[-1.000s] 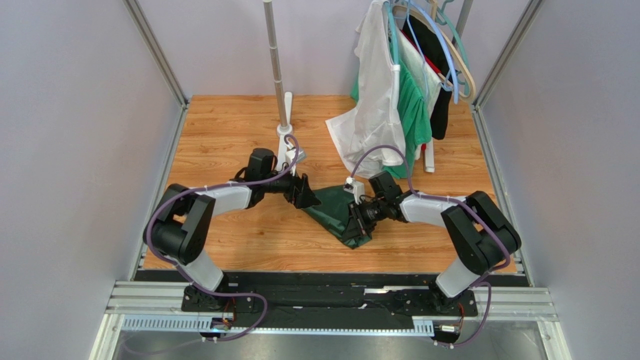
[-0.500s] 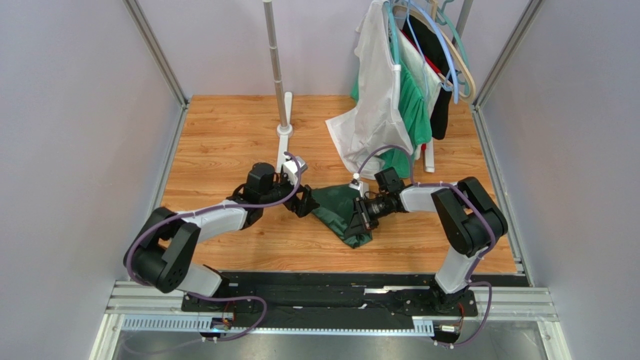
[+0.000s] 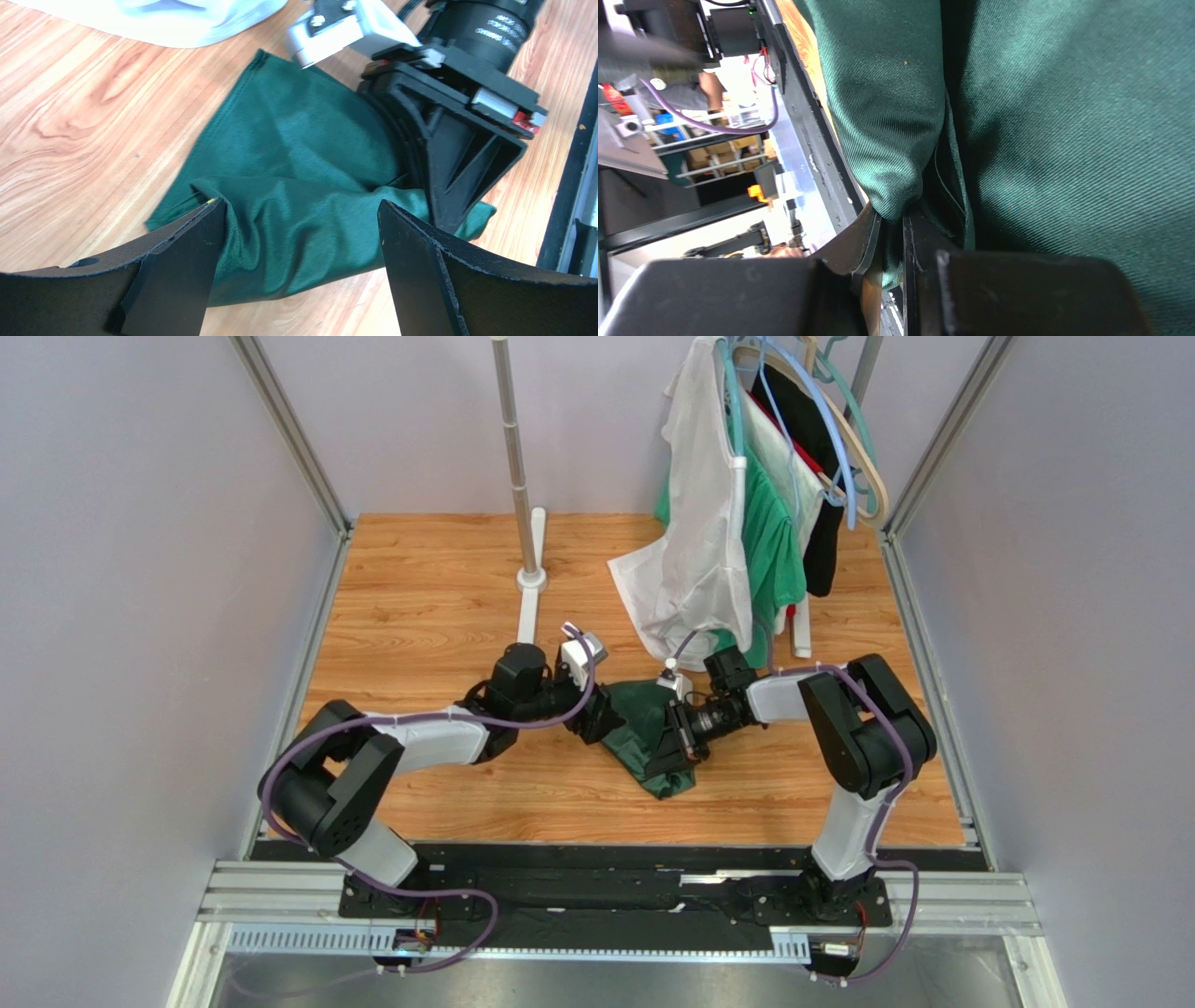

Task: Fold the napkin, place the utensils inside, and roll it up
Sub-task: Roll the napkin with the utensil

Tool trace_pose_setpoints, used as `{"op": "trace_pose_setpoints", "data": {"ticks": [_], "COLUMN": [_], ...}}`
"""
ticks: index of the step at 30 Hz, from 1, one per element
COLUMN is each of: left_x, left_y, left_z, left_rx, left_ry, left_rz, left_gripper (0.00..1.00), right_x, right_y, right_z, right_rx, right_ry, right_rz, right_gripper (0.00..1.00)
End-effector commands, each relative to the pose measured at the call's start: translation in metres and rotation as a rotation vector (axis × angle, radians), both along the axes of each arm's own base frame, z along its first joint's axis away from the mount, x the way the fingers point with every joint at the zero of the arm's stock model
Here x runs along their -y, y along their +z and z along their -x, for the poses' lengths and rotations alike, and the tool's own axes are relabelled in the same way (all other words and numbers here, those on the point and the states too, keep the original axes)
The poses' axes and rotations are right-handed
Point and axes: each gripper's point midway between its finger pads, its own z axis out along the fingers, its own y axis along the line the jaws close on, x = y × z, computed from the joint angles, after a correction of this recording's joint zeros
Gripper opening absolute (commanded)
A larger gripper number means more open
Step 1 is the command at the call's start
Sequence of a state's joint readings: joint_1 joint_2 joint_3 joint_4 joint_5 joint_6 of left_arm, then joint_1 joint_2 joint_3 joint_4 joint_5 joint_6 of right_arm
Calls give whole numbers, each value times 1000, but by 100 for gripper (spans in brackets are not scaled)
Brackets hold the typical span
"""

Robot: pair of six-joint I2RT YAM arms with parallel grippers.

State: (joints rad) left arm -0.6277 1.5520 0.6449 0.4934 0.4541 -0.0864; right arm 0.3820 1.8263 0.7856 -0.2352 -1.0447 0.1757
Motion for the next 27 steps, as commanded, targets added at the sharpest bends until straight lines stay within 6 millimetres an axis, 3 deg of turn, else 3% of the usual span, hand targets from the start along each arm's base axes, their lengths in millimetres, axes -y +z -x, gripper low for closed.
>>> {"op": "trace_pose_setpoints", "data": {"ticks": [1, 5, 10, 15, 17, 18, 19, 27], "left_x": [10, 7, 6, 38, 45, 52, 52, 53], "left_y": [19, 48, 60, 45, 26, 30, 14, -12], "left_z": [0, 1, 8, 27, 32, 29, 31, 18], "left_rx": [79, 182, 271, 158, 77, 51, -3, -168], "left_ry": [67, 178, 249, 87, 59, 55, 58, 94], "left_rz": [32, 78, 63, 111, 88, 99, 57, 51], "left_gripper": [88, 90, 91, 88, 83, 81, 77, 77], "right_x": [7, 8, 10, 9, 10, 11, 11, 11], "right_y": [-13, -15, -18, -19, -19, -19, -19, -19], "right_z": [-5, -8, -7, -8, -8, -8, -9, -9], "right_rx": [-39, -55, -82, -82, -84, -85, -81, -80], "right_ry": [-37, -48, -55, -54, -58, -61, -60, -64], "right_rz": [66, 70, 67, 72, 74, 76, 76, 80], "right_gripper": [0, 0, 0, 0, 0, 0, 0, 0]}}
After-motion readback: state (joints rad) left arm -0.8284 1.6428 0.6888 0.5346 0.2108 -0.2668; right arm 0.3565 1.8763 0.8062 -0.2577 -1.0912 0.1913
